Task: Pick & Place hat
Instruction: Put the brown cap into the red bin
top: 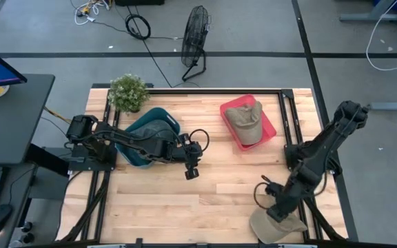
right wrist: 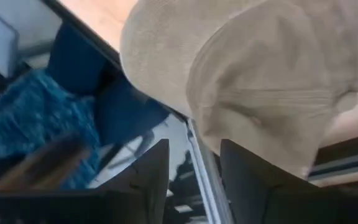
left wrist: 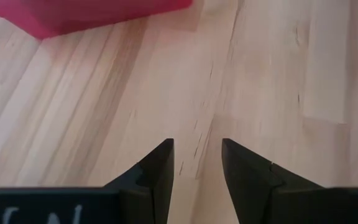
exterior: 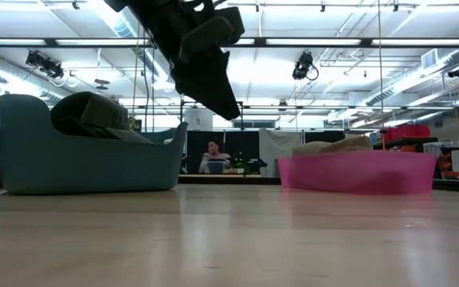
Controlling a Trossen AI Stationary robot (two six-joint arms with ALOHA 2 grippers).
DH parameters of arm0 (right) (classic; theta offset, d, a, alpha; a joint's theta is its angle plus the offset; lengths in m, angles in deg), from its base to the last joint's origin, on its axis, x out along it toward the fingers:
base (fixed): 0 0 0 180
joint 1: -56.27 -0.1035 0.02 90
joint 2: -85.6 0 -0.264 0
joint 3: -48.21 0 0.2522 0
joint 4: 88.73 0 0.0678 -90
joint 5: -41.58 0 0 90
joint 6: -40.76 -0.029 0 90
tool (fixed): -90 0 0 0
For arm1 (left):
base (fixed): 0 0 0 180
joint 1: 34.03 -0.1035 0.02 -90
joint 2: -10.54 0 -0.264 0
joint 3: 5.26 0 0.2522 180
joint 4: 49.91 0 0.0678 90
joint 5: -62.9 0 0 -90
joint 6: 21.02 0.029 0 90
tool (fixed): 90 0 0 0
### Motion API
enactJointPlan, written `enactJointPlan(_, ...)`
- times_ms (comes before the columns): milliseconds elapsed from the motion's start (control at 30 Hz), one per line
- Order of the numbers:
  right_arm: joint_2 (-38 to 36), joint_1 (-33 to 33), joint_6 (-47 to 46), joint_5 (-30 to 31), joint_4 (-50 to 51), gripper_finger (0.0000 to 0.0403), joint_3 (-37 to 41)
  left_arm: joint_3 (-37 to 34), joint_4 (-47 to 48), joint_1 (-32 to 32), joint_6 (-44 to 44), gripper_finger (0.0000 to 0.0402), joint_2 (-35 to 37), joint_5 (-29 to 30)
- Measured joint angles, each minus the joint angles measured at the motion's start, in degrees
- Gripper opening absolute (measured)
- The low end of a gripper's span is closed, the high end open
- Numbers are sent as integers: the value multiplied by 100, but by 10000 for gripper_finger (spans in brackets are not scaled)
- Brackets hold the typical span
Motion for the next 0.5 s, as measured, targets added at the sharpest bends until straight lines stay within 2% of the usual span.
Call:
enactJointPlan(200,514,-589,-349,197,-90,149,46,0,-106,0,-103,138,0,0)
enactJointPlan(500,1293,-674,-107,285,-980,149,46,-2,-327,2,-110,138,0,-2)
